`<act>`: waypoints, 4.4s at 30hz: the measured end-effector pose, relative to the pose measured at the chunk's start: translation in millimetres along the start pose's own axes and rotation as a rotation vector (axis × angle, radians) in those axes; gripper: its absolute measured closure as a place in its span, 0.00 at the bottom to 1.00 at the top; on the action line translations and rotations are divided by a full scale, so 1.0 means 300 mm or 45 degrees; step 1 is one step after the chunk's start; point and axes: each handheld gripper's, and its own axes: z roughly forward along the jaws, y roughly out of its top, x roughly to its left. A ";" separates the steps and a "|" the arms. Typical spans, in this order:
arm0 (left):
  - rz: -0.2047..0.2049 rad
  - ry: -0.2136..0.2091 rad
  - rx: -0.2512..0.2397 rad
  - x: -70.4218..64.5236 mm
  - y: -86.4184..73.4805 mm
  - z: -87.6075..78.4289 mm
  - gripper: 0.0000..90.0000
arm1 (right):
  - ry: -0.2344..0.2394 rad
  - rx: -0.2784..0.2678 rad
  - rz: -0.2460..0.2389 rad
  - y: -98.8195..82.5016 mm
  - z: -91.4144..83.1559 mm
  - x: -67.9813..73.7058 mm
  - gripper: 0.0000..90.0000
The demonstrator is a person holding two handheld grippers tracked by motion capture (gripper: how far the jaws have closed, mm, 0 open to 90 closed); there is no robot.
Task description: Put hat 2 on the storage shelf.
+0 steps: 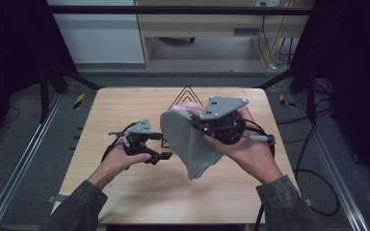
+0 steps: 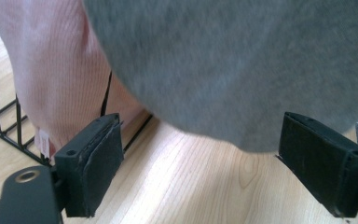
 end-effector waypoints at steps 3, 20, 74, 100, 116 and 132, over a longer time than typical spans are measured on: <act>-0.002 -0.002 -0.002 0.002 0.005 0.004 0.16 | 0.007 -0.002 -0.001 0.003 0.003 0.002 0.96; -0.012 0.018 0.027 0.005 0.036 0.085 0.95 | -0.005 0.020 0.109 -0.081 0.055 -0.050 0.96; 0.091 0.430 -0.202 0.126 0.640 -0.227 0.97 | -0.303 -0.338 0.453 0.002 0.035 -0.478 0.96; 0.052 0.448 -0.150 0.252 0.569 -0.100 0.96 | -0.316 -0.242 0.542 -0.093 0.183 -0.561 0.96; 0.056 0.460 -0.152 0.260 0.560 -0.100 0.97 | -0.307 -0.240 0.570 -0.114 0.216 -0.566 0.96; 0.022 0.456 -0.080 0.299 0.467 -0.049 0.97 | -0.272 -0.178 0.578 -0.174 0.279 -0.531 0.96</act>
